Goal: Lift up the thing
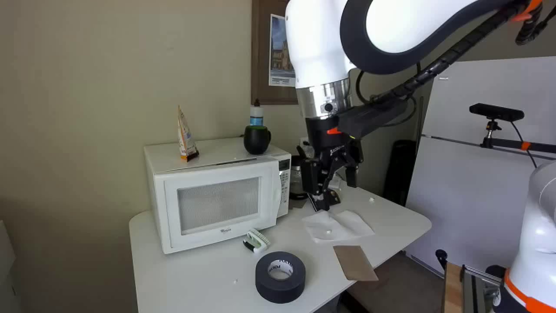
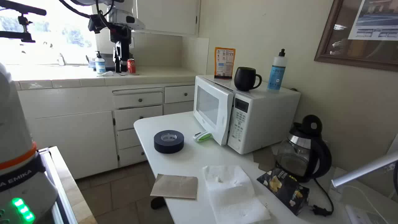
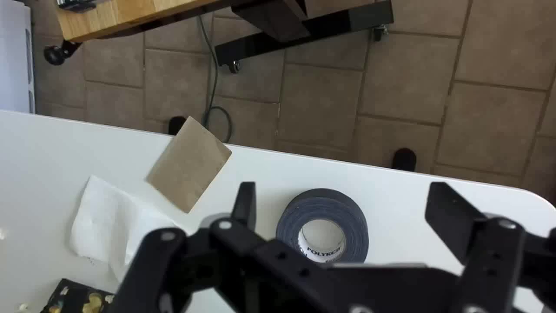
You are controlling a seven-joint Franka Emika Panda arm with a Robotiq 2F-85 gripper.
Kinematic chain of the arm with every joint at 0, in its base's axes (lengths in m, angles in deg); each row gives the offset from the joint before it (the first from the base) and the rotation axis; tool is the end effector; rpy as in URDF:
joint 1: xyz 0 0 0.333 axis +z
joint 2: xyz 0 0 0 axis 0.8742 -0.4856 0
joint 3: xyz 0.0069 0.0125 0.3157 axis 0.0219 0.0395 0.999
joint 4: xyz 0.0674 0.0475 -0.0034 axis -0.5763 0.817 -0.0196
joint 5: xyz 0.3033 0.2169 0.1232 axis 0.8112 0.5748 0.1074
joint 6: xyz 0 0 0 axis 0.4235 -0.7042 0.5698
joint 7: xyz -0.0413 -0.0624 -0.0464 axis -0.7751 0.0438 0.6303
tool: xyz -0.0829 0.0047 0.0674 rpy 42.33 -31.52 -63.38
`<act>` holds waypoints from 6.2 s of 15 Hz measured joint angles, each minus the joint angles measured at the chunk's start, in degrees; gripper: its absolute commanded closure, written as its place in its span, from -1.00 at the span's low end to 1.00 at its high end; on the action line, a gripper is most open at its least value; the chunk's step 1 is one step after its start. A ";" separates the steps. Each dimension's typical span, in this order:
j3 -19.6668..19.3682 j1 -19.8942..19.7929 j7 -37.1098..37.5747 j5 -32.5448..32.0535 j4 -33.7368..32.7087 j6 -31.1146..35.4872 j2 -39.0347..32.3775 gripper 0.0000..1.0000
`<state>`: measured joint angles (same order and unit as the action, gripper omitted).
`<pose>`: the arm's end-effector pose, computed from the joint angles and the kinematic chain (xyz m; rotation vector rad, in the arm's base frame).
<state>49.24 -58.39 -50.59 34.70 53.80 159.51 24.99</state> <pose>0.3666 0.1874 0.4477 2.8939 -0.2871 -0.1818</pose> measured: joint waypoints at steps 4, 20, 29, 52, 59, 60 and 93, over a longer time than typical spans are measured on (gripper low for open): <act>0.00 0.00 0.00 0.00 0.00 0.00 0.00 -1.00; -38.71 -3.96 -44.85 26.11 4.61 47.89 -10.72 -1.00; -52.22 -5.10 -62.62 48.51 -2.48 41.73 -22.27 -1.00; -40.26 -34.79 -84.10 73.27 -49.42 39.31 -68.28 -1.00; -39.13 -36.98 -83.01 73.27 -56.38 39.40 -73.12 -1.00; -39.12 -36.96 -83.01 73.25 -56.45 39.40 -73.12 -1.00; -25.30 -49.14 -83.55 73.79 -94.95 30.46 -99.31 0.45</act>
<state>23.95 -107.53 -134.14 108.49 -41.15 189.97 -74.32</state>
